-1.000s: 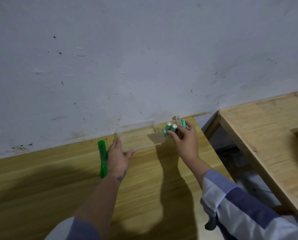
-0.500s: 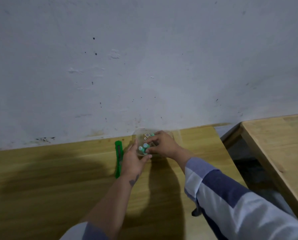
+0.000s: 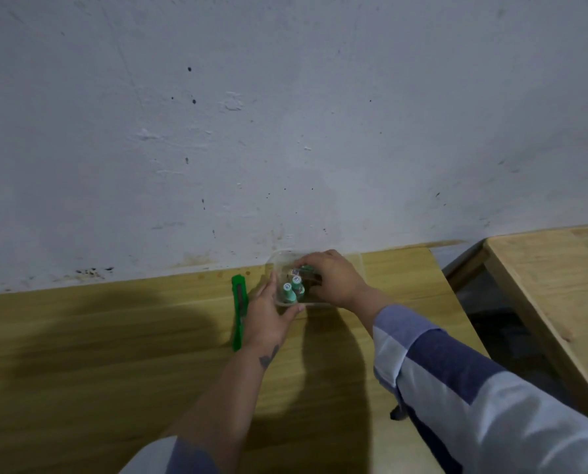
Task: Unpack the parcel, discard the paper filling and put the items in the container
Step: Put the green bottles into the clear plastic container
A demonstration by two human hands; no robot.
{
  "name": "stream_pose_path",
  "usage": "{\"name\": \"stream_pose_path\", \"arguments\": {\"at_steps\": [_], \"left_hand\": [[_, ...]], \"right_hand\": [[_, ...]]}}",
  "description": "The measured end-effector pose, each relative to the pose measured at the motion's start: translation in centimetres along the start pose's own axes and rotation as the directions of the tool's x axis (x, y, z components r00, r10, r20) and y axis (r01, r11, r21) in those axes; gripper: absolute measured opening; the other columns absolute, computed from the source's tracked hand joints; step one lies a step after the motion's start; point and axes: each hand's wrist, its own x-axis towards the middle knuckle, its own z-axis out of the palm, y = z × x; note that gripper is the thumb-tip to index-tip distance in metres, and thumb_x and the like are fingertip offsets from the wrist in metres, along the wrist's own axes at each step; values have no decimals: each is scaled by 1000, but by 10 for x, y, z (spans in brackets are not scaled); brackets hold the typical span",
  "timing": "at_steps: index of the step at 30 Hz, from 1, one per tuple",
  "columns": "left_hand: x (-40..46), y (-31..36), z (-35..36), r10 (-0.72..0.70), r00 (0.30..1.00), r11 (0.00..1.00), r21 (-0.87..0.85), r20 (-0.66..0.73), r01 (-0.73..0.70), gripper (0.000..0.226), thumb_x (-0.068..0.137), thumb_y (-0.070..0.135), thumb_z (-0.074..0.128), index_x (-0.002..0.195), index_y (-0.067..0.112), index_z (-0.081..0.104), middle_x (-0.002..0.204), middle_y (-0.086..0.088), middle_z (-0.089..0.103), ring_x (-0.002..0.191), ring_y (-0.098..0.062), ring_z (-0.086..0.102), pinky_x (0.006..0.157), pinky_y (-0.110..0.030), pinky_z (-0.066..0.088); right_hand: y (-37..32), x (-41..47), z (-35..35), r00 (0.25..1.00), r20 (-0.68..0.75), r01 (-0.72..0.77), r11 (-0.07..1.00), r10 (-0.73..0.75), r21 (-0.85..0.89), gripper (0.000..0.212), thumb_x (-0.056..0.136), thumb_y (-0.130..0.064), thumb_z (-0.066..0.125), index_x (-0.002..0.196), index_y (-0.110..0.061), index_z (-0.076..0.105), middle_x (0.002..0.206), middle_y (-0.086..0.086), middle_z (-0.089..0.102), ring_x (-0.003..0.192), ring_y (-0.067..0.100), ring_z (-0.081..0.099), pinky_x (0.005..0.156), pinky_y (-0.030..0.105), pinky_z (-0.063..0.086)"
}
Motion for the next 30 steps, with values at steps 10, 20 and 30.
{"name": "stream_pose_path", "arguments": {"at_steps": [10,20,30], "left_hand": [[-2,2,-1,3,1000,1000,24,5,-3,93,75,31,78,149,18,24,148,-4,40,134,-21,41,111,-39,37],[-4,9,-1,-56,998,997,46,2,56,95,74,32,77,149,23,20,150,-2,39,135,-22,41,108,-45,41],[-9,13,2,-74,997,994,75,-35,77,93,77,31,75,149,24,17,149,-2,40,136,-23,39,109,-44,40]], "right_hand": [[-3,-12,2,992,-110,-44,990,59,136,21,78,-12,69,97,-19,73,100,7,72,95,24,63,83,31,50],[21,-35,-3,993,-23,-116,981,113,-158,34,88,-23,58,119,-37,62,126,1,53,112,23,43,95,40,38],[14,-23,-1,988,9,-156,983,156,101,35,77,-25,75,111,-18,69,125,5,46,112,21,52,101,31,44]]}}
